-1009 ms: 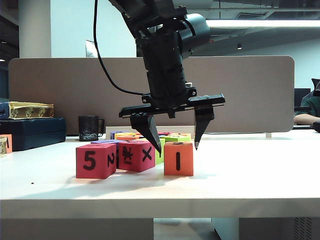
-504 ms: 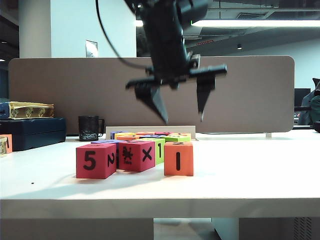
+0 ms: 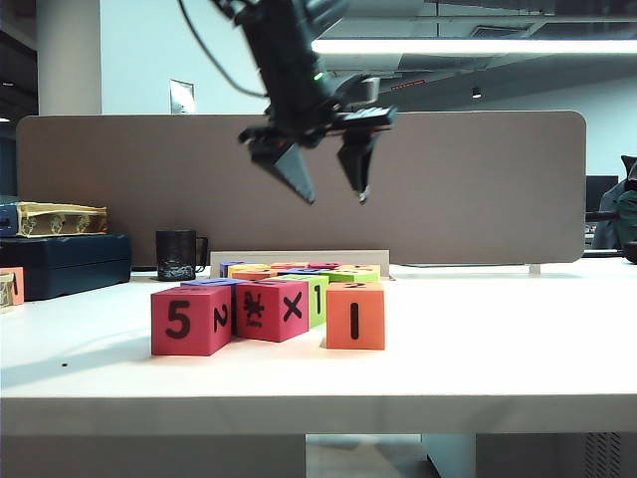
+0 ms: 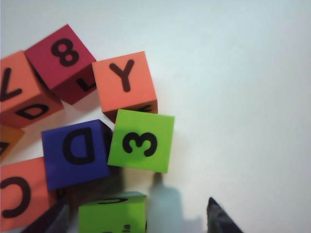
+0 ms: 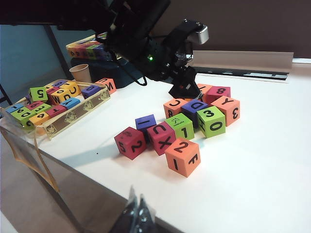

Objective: Select the appropriate blocks from the scattered letter blocks on the table and arrange them in a row to spell out "23".

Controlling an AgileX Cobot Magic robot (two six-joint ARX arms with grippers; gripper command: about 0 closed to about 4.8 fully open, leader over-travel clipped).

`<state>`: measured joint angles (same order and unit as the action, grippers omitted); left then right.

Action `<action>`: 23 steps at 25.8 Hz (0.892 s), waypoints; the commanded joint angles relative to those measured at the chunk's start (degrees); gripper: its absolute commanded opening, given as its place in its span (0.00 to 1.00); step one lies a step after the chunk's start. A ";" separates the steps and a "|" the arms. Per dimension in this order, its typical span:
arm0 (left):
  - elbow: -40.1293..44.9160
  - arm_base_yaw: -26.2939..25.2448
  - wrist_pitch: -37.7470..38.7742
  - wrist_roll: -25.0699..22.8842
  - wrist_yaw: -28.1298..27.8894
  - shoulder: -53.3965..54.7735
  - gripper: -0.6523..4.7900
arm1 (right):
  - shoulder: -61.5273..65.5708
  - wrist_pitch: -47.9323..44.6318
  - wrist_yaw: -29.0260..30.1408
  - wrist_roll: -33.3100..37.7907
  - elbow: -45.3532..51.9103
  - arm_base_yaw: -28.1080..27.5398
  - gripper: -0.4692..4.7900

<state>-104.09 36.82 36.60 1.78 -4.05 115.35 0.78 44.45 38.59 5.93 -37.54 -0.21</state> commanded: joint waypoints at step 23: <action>-0.24 -3.65 -15.10 -7.39 10.71 9.70 0.82 | -0.57 0.96 -1.64 -0.17 -0.15 -0.02 0.09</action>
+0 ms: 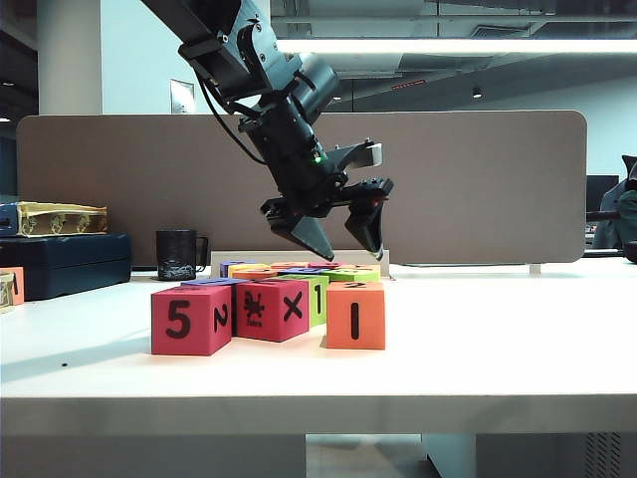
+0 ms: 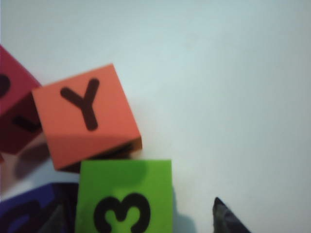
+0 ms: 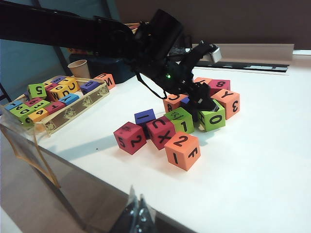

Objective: Select the appropriate blocks from the scattered letter blocks on the table and arrange them in a row to spell out "23".

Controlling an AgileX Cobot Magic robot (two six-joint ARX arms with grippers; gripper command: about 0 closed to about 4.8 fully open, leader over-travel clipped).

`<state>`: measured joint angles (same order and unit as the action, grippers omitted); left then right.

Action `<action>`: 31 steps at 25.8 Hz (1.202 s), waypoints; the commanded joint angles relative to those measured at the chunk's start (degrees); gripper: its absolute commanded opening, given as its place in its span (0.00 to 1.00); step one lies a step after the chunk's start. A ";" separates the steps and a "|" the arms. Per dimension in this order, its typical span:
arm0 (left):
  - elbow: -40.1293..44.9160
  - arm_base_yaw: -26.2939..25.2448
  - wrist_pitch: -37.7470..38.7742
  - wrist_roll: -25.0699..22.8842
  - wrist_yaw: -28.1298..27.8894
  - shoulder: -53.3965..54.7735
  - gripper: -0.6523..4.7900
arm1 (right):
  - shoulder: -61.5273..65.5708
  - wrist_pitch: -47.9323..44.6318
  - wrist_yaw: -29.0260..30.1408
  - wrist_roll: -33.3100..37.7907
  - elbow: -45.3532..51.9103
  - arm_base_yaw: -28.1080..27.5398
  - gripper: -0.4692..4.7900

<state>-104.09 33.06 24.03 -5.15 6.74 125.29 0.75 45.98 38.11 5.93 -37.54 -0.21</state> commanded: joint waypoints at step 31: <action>-0.24 -0.17 2.29 -1.70 -0.26 3.93 0.69 | -0.55 -0.57 -2.62 -0.17 -0.13 -0.04 0.09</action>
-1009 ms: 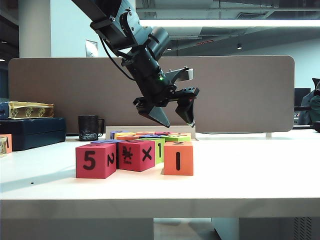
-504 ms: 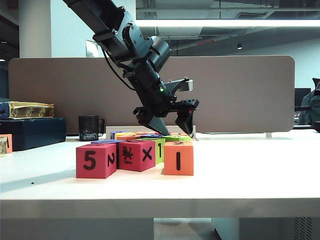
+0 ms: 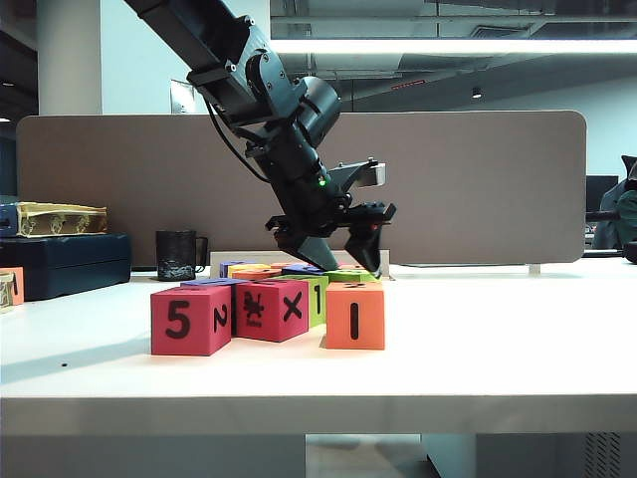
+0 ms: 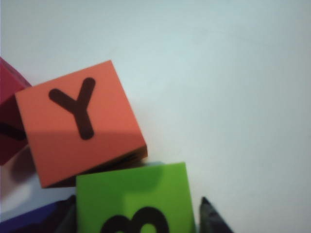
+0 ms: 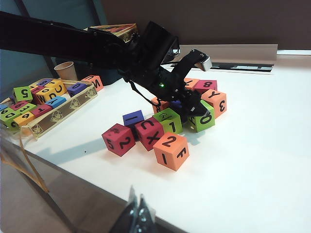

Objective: Select the appropriate blocks from the scattered letter blocks on the table and arrange them in a row to spell out "23".

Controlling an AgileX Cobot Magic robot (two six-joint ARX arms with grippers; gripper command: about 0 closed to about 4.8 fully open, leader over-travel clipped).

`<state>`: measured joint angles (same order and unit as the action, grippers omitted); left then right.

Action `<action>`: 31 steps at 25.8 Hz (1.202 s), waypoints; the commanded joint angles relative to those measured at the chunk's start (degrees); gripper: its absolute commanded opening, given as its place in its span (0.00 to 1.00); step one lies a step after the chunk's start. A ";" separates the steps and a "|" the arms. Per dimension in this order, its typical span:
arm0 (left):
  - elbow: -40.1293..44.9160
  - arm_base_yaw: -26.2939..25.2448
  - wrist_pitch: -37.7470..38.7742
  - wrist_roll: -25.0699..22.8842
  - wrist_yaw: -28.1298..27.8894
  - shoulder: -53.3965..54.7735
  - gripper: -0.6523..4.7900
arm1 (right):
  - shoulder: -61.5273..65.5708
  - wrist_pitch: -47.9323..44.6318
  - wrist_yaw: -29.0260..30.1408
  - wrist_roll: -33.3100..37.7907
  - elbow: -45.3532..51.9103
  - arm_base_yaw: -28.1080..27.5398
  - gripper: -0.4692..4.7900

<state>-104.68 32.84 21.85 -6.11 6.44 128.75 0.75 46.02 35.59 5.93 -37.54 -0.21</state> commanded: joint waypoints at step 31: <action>-16.70 7.80 26.08 -18.82 2.93 -0.37 0.61 | -0.55 -0.39 -0.11 -0.20 -0.13 -0.04 0.09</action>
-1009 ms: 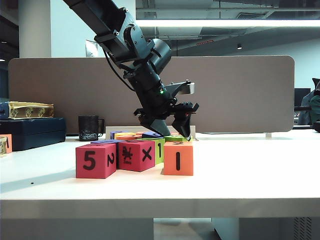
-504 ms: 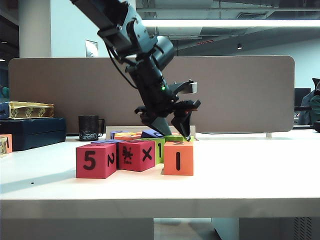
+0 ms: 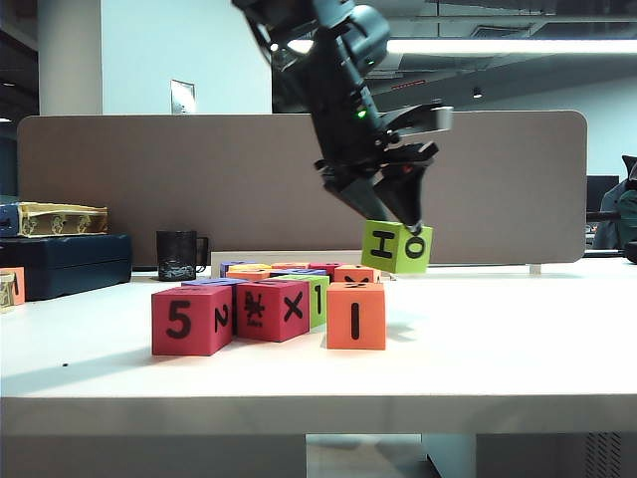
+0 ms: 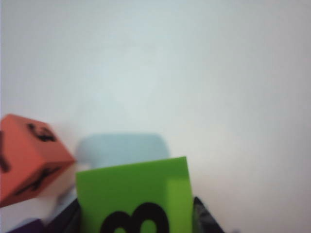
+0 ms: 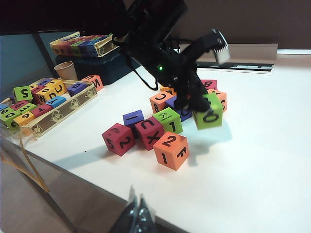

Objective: Select the appropriate blocks from the scattered letter blocks on the table and arrange them in a row to spell out "23".

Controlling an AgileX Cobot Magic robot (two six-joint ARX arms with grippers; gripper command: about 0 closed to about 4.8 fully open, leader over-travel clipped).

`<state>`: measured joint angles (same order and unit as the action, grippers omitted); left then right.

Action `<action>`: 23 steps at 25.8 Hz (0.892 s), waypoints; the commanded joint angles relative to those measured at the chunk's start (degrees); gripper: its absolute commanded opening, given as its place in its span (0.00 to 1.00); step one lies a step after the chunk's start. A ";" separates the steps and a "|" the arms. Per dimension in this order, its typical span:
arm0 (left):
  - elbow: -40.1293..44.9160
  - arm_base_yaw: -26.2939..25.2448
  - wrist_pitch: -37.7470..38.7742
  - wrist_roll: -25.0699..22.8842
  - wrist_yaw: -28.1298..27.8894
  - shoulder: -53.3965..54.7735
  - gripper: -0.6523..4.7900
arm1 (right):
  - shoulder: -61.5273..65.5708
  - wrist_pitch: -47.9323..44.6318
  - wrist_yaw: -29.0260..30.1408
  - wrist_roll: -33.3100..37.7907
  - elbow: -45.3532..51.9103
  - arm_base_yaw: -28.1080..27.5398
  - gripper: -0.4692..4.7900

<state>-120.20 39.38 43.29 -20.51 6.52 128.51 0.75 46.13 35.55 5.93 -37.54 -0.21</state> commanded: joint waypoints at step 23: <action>-0.20 2.38 12.07 -30.18 16.87 2.49 0.61 | -0.55 1.81 0.09 -0.17 -0.11 -0.02 0.09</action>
<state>-120.33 42.00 56.51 -50.00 22.61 131.26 0.75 48.53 35.57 5.93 -37.52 -0.21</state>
